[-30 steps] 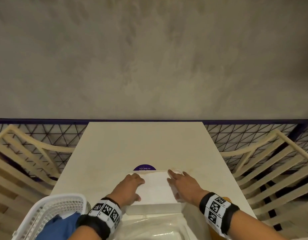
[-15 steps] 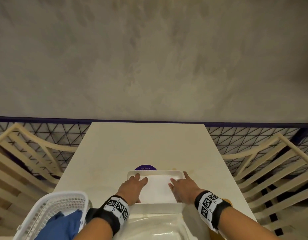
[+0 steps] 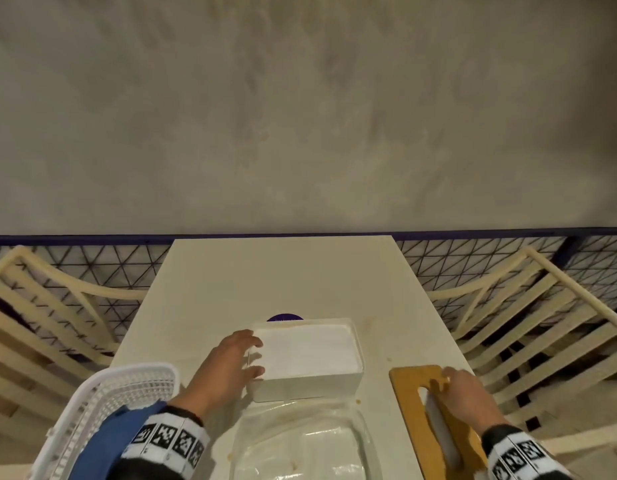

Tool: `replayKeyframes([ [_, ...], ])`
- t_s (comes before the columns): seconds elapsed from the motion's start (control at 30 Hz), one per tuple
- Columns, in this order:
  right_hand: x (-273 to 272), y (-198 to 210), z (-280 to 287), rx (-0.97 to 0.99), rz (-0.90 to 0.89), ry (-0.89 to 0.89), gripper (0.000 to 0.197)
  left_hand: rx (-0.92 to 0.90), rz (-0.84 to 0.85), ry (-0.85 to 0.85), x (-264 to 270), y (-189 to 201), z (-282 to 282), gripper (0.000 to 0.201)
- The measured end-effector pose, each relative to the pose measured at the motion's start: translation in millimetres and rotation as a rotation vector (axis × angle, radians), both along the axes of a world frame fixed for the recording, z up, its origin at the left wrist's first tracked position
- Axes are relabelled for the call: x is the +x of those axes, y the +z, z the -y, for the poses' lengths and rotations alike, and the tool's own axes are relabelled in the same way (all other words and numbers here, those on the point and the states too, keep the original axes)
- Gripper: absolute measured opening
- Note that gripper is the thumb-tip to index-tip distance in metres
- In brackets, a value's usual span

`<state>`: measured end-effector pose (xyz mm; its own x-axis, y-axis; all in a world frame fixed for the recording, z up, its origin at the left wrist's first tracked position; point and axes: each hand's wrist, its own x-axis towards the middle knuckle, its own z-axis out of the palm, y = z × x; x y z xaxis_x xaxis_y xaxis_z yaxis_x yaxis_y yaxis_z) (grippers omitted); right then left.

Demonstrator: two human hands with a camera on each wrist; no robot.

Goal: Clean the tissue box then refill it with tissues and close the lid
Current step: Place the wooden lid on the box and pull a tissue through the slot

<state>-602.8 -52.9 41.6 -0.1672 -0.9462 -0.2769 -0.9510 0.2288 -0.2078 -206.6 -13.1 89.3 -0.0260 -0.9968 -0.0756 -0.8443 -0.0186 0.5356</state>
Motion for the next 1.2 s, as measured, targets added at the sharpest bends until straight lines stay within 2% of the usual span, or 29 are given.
replayKeyframes([
  [0.07, -12.7, -18.2, -15.1, 0.148, -0.036, -0.082, 0.036, -0.02, 0.016, 0.026, -4.3, -2.0, -8.7, 0.041],
  [0.13, -13.6, -27.2, -25.9, 0.21, -0.04, -0.107, 0.04, -0.052, 0.021, 0.034, -10.1, 2.2, -12.4, 0.035],
  [0.33, -0.3, -19.0, -41.9, 0.146, -0.114, -0.077, 0.039, 0.013, 0.02, 0.002, -31.9, 23.2, -13.4, 0.032],
  [0.47, 4.4, 7.1, -43.2, 0.07, -0.151, 0.009, 0.045, 0.12, -0.044, 0.003, -47.6, 26.6, -11.1, 0.034],
  [0.6, 24.8, 56.9, -29.6, -0.13, -0.125, 0.187, 0.062, 0.137, -0.226, 0.036, -68.3, 31.3, -6.8, 0.046],
  [0.7, 57.6, 96.2, -19.8, -0.249, -0.122, 0.406, 0.064, 0.123, -0.419, 0.073, -84.3, 37.6, -3.0, 0.055],
  [0.77, 83.0, 112.2, -14.2, -0.316, -0.125, 0.558, 0.062, 0.112, -0.489, 0.088, -90.6, 41.9, -0.8, 0.052],
  [0.83, 102.1, 116.6, -9.3, -0.382, -0.088, 0.634, 0.06, 0.046, -0.58, 0.169, -90.0, 45.6, 0.2, 0.037],
  [0.9, 110.6, 114.6, -6.2, -0.428, 0.005, 0.569, 0.061, -0.027, -0.739, 0.326, -82.5, 47.2, 0.3, 0.029],
  [0.97, 111.5, 109.9, -1.7, -0.399, 0.133, 0.387, 0.067, -0.056, -0.844, 0.47, -70.9, 46.3, 2.0, 0.029],
  [1.0, 111.3, 105.9, 3.0, -0.314, 0.229, 0.276, 0.065, -0.048, -0.874, 0.521, -64.3, 43.9, 3.0, 0.031],
  [1.07, 113.6, 98.0, 13.0, -0.058, 0.538, 0.082, 0.045, -0.002, -0.921, 0.589, -53.5, 38.1, 6.4, 0.038],
  [1.13, 117.5, 88.5, 24.6, 0.063, 0.806, -0.058, 0.021, 0.069, -0.898, 0.612, -45.5, 34.1, 10.7, 0.044],
  [1.2, 122.4, 81.7, 36.3, 0.03, 0.876, -0.1, 0.038, 0.136, -0.743, 0.597, -39.9, 33.5, 16.4, 0.045],
])
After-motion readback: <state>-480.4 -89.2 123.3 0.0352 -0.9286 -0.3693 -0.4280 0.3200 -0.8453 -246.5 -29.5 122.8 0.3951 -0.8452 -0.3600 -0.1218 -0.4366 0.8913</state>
